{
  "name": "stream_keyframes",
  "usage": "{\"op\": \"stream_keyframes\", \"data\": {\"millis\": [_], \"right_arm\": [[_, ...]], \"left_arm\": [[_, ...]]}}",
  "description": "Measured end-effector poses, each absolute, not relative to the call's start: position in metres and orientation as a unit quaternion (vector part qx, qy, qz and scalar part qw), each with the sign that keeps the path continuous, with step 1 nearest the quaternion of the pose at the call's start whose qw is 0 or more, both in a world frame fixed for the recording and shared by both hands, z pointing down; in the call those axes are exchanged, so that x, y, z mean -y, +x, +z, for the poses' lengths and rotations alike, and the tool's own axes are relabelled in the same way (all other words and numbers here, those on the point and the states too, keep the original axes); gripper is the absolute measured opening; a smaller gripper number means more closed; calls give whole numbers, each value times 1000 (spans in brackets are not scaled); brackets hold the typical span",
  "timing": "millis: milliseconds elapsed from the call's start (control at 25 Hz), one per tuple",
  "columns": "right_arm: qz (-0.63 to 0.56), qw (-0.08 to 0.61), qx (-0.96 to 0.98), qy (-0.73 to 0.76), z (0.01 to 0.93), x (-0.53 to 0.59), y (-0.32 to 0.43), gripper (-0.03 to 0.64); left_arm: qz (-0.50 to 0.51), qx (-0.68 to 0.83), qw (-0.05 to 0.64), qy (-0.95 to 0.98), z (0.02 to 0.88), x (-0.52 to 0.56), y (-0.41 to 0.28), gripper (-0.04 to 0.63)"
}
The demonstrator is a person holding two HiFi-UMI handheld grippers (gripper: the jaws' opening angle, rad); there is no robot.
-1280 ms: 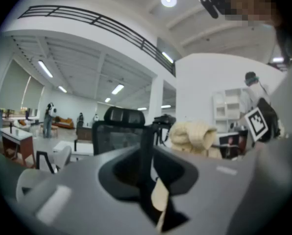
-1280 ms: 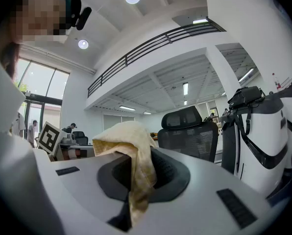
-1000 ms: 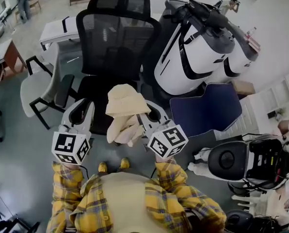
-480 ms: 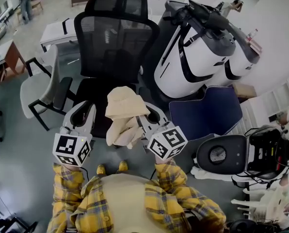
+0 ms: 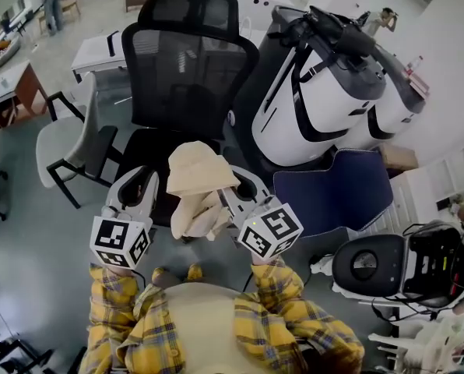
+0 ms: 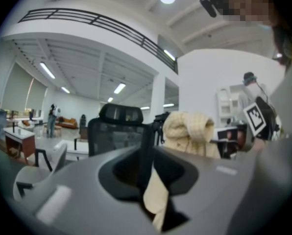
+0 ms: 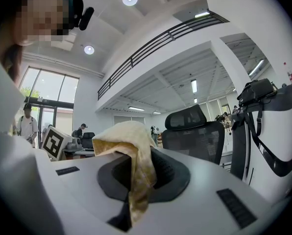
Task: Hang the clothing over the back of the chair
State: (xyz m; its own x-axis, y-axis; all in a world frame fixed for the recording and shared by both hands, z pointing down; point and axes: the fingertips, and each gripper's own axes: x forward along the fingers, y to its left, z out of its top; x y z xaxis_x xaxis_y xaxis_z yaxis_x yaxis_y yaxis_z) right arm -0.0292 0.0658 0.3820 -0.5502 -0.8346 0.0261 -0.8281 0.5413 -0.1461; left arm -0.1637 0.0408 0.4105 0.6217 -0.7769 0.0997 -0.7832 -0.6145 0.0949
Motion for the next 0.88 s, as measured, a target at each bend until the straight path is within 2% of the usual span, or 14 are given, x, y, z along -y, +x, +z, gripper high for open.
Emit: {"op": "stream_keyframes", "data": {"millis": [880], "right_arm": [[-38, 25, -887, -460, 346, 10, -45, 31]], "left_arm": [[16, 406, 52, 912, 396, 33, -160, 69]]}}
